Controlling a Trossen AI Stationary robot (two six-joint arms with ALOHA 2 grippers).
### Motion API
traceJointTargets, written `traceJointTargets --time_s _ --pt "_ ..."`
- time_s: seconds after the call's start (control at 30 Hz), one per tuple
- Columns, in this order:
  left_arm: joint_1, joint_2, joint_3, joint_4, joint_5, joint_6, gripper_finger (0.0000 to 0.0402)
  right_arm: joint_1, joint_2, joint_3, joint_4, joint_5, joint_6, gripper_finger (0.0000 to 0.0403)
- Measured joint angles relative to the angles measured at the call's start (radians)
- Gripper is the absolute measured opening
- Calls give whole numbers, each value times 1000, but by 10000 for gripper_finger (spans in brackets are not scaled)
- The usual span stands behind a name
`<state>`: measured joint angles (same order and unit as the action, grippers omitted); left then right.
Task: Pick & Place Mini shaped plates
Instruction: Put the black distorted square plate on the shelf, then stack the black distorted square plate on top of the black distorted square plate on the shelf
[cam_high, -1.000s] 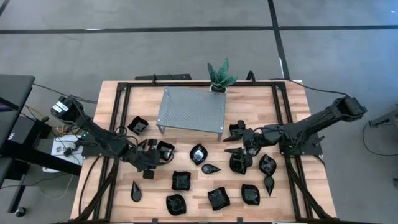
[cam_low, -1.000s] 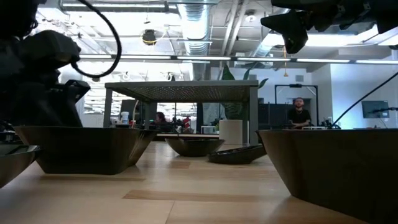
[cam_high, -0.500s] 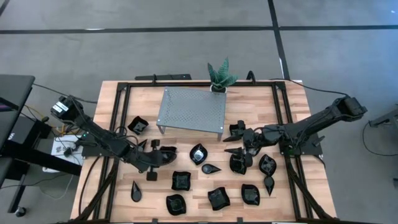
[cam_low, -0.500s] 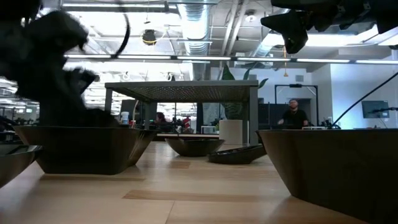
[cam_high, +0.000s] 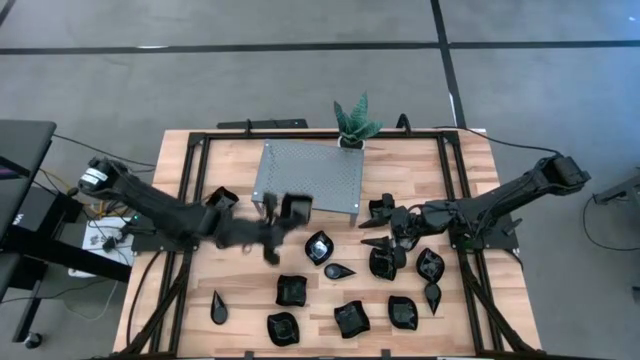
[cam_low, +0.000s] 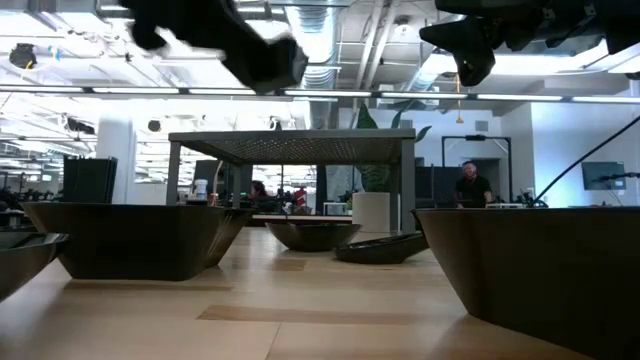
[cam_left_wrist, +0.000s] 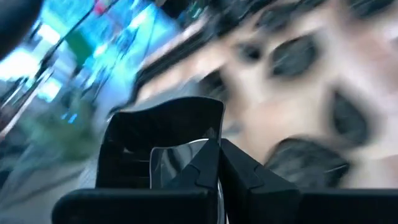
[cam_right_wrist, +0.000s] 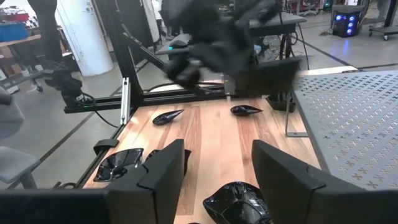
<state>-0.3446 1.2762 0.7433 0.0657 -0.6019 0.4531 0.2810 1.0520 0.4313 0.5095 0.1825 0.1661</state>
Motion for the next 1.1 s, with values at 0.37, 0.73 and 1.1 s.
traceJointTargets --time_s 0.37,0.73,1.1 --pt "355 -71 -1 -231 261 37 8 0 0 0 -4 0 0 184" --pt "494 -239 -45 -366 448 89 15 0 0 0 0 0 0 178" --pt "489 -210 -79 -300 412 89 70 -9 0 0 -1 0 -7 177"
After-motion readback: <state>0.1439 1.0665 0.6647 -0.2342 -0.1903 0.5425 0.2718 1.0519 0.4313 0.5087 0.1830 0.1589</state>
